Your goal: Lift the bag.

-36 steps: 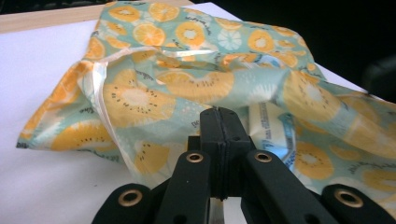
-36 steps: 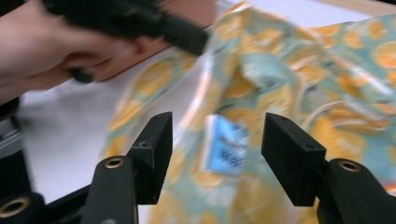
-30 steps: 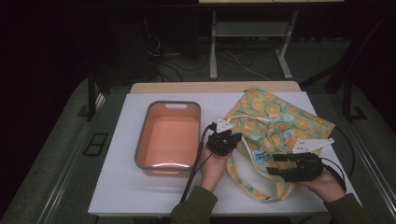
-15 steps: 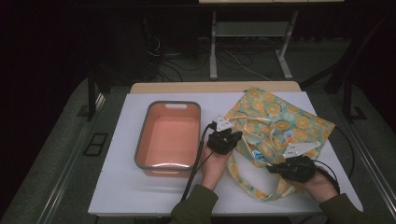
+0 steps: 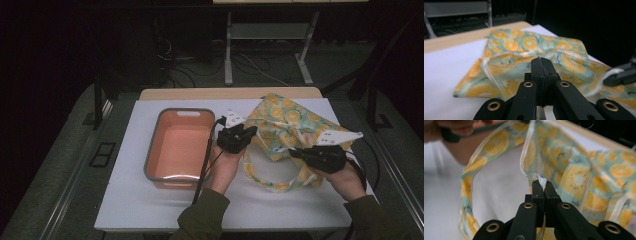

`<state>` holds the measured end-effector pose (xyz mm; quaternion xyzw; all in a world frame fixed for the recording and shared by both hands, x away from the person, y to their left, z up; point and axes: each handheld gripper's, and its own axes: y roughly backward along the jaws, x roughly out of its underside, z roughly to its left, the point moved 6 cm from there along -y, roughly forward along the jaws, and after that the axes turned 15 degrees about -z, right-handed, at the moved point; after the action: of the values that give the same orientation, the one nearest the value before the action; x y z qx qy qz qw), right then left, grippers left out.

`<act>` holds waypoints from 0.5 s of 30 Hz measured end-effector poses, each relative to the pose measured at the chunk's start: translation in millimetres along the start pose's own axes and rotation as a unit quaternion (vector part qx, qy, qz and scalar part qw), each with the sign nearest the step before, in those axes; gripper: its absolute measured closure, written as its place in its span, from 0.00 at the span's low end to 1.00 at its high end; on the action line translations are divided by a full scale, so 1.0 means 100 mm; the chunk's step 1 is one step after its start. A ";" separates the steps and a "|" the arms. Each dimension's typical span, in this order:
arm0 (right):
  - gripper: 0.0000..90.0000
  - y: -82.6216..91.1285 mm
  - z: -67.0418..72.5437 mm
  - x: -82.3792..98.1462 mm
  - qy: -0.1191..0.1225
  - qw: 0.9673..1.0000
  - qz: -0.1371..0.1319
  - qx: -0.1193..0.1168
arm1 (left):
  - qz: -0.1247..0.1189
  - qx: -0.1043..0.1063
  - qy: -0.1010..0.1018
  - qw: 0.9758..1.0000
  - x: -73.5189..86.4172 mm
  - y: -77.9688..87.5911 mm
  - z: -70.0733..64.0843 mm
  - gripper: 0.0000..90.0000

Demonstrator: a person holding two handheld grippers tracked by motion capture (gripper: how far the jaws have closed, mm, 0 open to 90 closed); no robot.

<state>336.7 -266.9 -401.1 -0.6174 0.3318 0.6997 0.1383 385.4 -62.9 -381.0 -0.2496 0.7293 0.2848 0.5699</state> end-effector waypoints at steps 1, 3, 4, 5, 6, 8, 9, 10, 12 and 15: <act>0.99 0.01 -0.02 -0.04 -0.001 1.000 -0.007 0.002 | -0.006 -0.002 0.001 1.000 -0.04 0.02 0.01 1.00; 0.99 0.04 -0.06 -0.19 -0.002 0.999 -0.032 0.008 | -0.016 -0.004 0.001 1.000 -0.13 0.06 0.04 1.00; 0.99 0.05 -0.06 -0.24 -0.002 0.999 -0.040 0.009 | -0.024 -0.005 0.000 1.000 -0.18 0.08 0.05 1.00; 0.99 0.07 -0.08 -0.32 -0.001 0.999 -0.053 0.011 | -0.031 -0.006 0.000 1.000 -0.23 0.11 0.05 1.00; 0.99 0.09 -0.09 -0.38 0.001 0.998 -0.062 0.016 | -0.040 -0.007 -0.002 0.999 -0.29 0.14 0.06 1.00; 0.99 0.12 -0.10 -0.49 0.005 0.997 -0.076 0.020 | -0.059 -0.007 -0.002 0.998 -0.43 0.21 0.06 1.00; 0.99 0.14 -0.10 -0.54 0.003 0.996 -0.086 0.022 | -0.066 -0.007 -0.004 0.998 -0.49 0.24 0.06 1.00; 0.99 0.15 -0.10 -0.58 0.003 0.995 -0.094 0.019 | -0.075 -0.007 -0.008 0.997 -0.57 0.29 0.05 1.00; 0.99 0.18 -0.08 -0.68 0.005 0.994 -0.108 0.016 | -0.083 -0.006 -0.015 0.996 -0.65 0.33 0.02 1.00; 0.99 0.18 -0.09 -0.76 0.016 0.993 -0.115 0.021 | -0.074 -0.007 -0.023 0.997 -0.64 0.30 0.02 1.00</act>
<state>347.6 -269.8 -323.7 -0.6592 0.2753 0.6623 0.2257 380.3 -38.1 -315.5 -0.3005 0.6933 0.2523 0.6044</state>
